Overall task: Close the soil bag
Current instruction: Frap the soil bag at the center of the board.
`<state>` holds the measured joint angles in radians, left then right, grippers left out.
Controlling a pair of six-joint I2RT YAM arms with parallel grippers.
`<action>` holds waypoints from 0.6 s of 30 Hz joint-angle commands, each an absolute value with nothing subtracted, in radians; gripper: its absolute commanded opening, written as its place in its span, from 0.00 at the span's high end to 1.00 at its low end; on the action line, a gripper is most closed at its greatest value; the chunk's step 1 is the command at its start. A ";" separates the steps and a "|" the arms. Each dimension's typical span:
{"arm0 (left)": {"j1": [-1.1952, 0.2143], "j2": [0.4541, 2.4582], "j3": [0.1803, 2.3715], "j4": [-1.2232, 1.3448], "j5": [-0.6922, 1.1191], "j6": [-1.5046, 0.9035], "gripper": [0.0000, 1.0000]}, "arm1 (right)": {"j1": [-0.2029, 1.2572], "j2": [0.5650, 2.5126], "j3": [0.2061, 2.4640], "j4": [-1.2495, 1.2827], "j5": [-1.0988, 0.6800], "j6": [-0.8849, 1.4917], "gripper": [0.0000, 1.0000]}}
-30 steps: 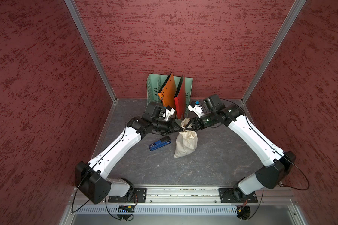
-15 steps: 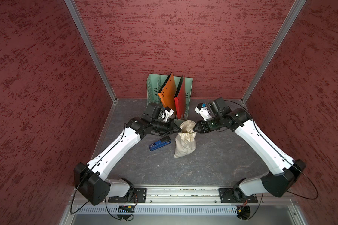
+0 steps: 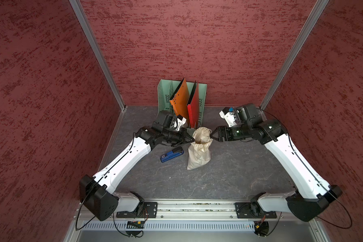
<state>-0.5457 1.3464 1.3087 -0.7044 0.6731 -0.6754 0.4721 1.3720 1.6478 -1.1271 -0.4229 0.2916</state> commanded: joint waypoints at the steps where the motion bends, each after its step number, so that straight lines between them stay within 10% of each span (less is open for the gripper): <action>1: -0.550 1.341 1.339 -0.716 0.671 -0.653 0.94 | 0.465 1.441 1.710 -1.098 -0.518 0.311 0.13; 14: -0.549 1.347 1.336 -0.701 0.662 -0.655 0.94 | 0.468 1.538 1.728 -1.210 -0.500 0.244 0.14; 18: -0.550 1.363 1.344 -0.697 0.663 -0.657 0.94 | 0.469 1.521 1.695 -1.205 -0.499 0.233 0.34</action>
